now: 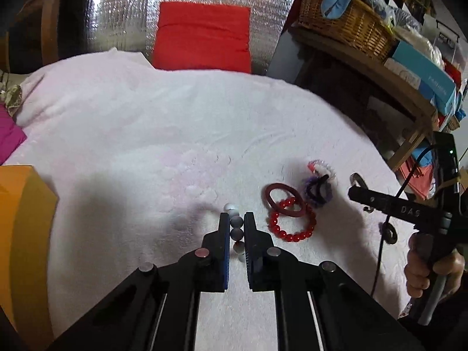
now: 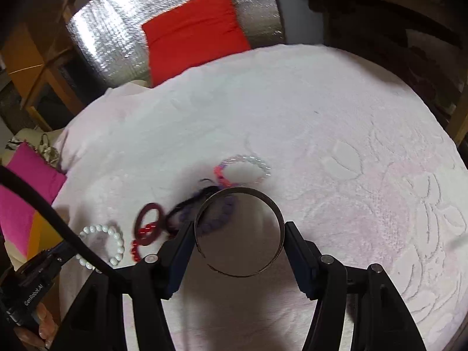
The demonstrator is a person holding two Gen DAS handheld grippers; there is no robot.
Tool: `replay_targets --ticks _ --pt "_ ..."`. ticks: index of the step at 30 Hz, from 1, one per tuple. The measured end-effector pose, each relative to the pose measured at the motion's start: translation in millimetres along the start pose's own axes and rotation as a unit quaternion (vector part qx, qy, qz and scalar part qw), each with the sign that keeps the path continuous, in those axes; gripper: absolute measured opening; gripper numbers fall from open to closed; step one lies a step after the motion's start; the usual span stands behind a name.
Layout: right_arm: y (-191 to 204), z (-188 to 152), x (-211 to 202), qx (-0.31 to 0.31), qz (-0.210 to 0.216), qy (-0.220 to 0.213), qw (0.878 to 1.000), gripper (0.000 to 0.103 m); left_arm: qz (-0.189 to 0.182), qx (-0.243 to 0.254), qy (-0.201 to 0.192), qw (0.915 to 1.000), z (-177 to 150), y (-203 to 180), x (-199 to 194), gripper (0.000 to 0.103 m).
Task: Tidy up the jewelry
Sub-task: 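Carry both bracelets into the orange box and open both tools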
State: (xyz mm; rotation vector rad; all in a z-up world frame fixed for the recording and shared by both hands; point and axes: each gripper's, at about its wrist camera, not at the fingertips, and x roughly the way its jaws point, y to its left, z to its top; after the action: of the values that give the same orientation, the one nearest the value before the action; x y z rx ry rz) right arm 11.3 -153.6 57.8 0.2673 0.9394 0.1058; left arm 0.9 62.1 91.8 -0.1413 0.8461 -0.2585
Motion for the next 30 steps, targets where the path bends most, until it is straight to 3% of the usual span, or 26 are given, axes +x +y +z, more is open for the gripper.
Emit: replay_targets --ticks 5,9,16,20,23,28,30 --pt "31.1 -6.5 -8.3 -0.025 0.039 -0.014 0.999 0.064 0.017 -0.03 -0.027 0.999 -6.6 21.9 -38.3 0.009" --pt "78.3 -21.0 -14.5 -0.064 0.085 -0.019 0.994 0.064 0.041 -0.063 -0.068 0.9948 -10.4 48.0 -84.2 0.01" --pt "203.3 -32.8 0.5 -0.133 0.181 0.001 0.974 0.064 0.145 -0.114 -0.131 0.9741 -25.8 115.8 -162.4 0.01" --pt "282.1 -34.8 12.5 -0.174 0.214 0.013 0.961 0.064 0.212 -0.161 -0.123 0.9559 -43.0 163.6 -177.0 0.01" --pt "337.8 -43.2 22.6 -0.198 0.238 0.032 0.95 0.064 0.228 -0.196 -0.108 0.9476 -56.4 194.5 -177.3 0.01" --pt "383.3 -60.9 51.3 -0.205 0.244 0.06 0.946 0.066 0.243 -0.243 -0.07 0.9365 -69.5 231.6 -165.2 0.01" --pt "388.2 -61.2 55.5 -0.196 0.24 0.048 0.95 0.072 0.252 -0.258 -0.063 0.9306 -74.7 238.0 -163.8 0.01"
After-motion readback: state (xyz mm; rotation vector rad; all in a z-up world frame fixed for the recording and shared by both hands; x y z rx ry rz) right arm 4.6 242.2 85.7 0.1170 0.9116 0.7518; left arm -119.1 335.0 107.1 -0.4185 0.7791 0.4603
